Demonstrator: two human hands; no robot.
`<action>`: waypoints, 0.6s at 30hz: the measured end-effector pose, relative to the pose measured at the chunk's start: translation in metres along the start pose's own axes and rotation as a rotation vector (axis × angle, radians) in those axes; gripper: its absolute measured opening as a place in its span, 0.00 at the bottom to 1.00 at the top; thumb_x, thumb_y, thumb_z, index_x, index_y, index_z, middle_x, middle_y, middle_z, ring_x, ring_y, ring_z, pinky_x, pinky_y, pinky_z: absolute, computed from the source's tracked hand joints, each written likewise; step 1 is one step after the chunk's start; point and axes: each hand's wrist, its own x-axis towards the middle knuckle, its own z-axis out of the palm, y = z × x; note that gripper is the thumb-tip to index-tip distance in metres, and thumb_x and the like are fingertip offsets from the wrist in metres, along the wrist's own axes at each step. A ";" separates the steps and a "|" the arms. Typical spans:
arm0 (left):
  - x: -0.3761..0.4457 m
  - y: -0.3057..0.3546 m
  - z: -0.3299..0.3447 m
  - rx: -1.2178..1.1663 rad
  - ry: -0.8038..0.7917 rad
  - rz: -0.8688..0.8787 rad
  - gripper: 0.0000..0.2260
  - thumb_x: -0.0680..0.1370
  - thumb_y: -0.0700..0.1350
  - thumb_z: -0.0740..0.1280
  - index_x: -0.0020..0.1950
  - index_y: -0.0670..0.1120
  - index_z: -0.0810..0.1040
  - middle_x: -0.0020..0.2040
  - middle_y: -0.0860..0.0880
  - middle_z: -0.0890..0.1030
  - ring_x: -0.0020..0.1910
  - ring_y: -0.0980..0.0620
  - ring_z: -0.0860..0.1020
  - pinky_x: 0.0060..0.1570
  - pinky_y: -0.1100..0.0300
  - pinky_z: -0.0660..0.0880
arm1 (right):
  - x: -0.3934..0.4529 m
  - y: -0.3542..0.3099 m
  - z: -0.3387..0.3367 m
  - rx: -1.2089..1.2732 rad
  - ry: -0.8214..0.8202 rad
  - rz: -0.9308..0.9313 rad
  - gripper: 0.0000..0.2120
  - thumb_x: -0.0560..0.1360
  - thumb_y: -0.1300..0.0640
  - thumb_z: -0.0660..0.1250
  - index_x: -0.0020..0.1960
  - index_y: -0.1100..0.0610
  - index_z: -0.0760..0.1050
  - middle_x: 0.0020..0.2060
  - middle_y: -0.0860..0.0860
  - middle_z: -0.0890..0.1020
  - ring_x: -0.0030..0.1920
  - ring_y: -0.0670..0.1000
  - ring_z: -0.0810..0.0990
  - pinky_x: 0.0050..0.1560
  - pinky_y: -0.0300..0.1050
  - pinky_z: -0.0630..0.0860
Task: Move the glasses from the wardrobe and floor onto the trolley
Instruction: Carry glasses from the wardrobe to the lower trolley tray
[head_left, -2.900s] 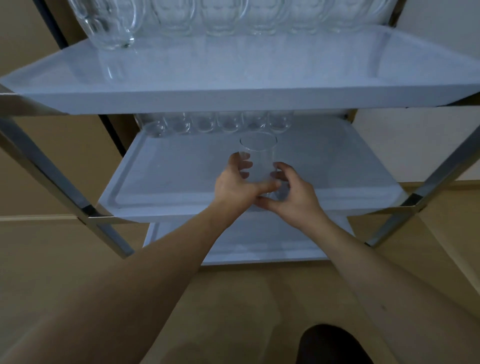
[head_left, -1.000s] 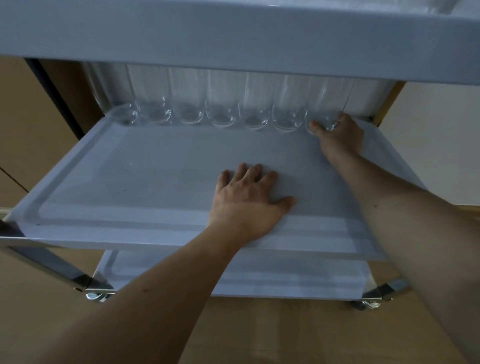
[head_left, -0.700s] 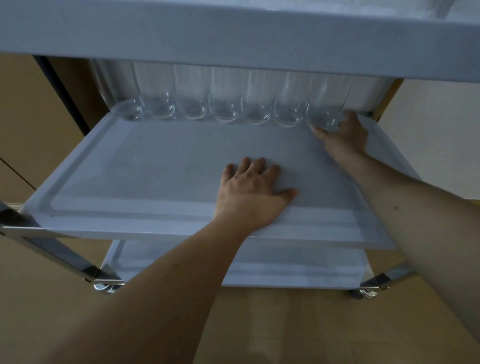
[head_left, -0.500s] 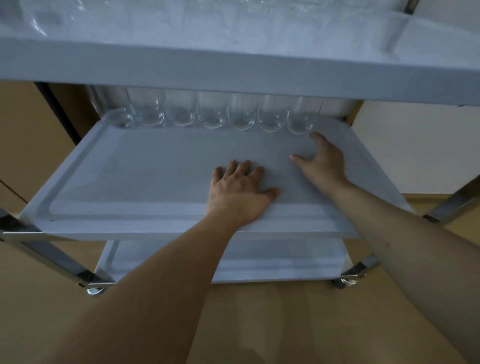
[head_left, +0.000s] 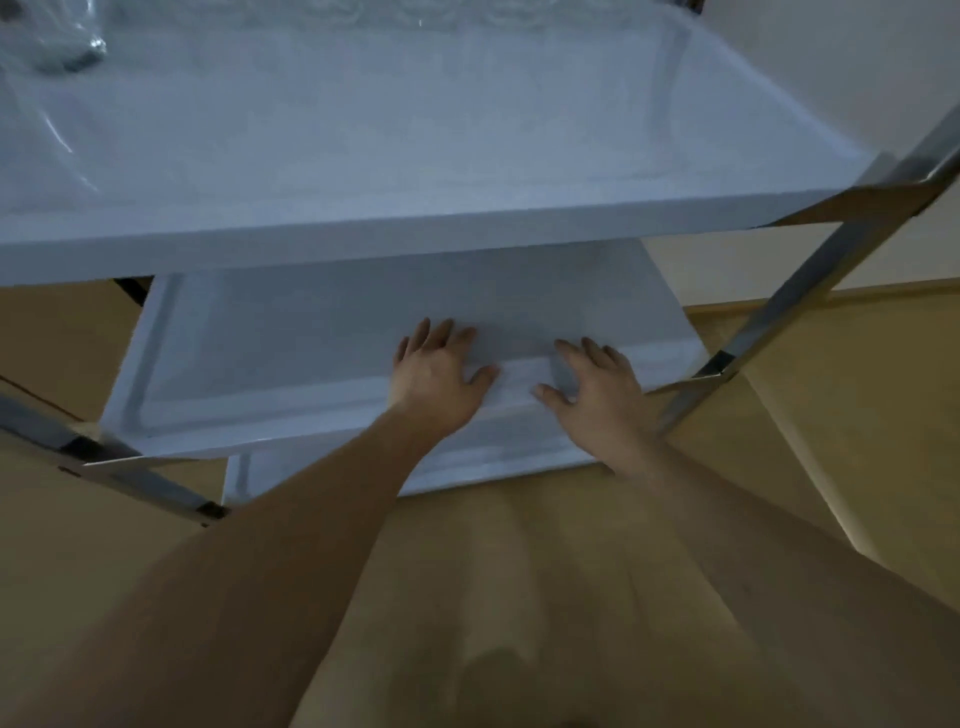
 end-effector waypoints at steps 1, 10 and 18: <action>-0.015 0.003 -0.007 -0.010 -0.015 -0.006 0.29 0.80 0.63 0.61 0.78 0.51 0.67 0.80 0.46 0.64 0.80 0.41 0.56 0.78 0.45 0.54 | -0.013 -0.003 -0.005 0.007 -0.049 0.019 0.33 0.80 0.39 0.64 0.80 0.52 0.61 0.78 0.60 0.63 0.77 0.63 0.59 0.77 0.52 0.54; -0.125 0.039 -0.116 -0.038 -0.192 -0.031 0.28 0.81 0.62 0.62 0.78 0.51 0.68 0.80 0.45 0.64 0.81 0.41 0.53 0.78 0.43 0.54 | -0.109 -0.061 -0.094 0.036 -0.317 0.133 0.34 0.80 0.38 0.62 0.81 0.47 0.56 0.80 0.56 0.58 0.79 0.61 0.56 0.78 0.56 0.54; -0.160 0.091 -0.281 -0.061 -0.216 0.032 0.26 0.81 0.58 0.65 0.77 0.49 0.69 0.78 0.46 0.68 0.80 0.43 0.58 0.76 0.46 0.59 | -0.151 -0.132 -0.247 0.089 -0.299 0.144 0.35 0.80 0.39 0.64 0.82 0.47 0.56 0.81 0.56 0.58 0.79 0.59 0.55 0.78 0.55 0.55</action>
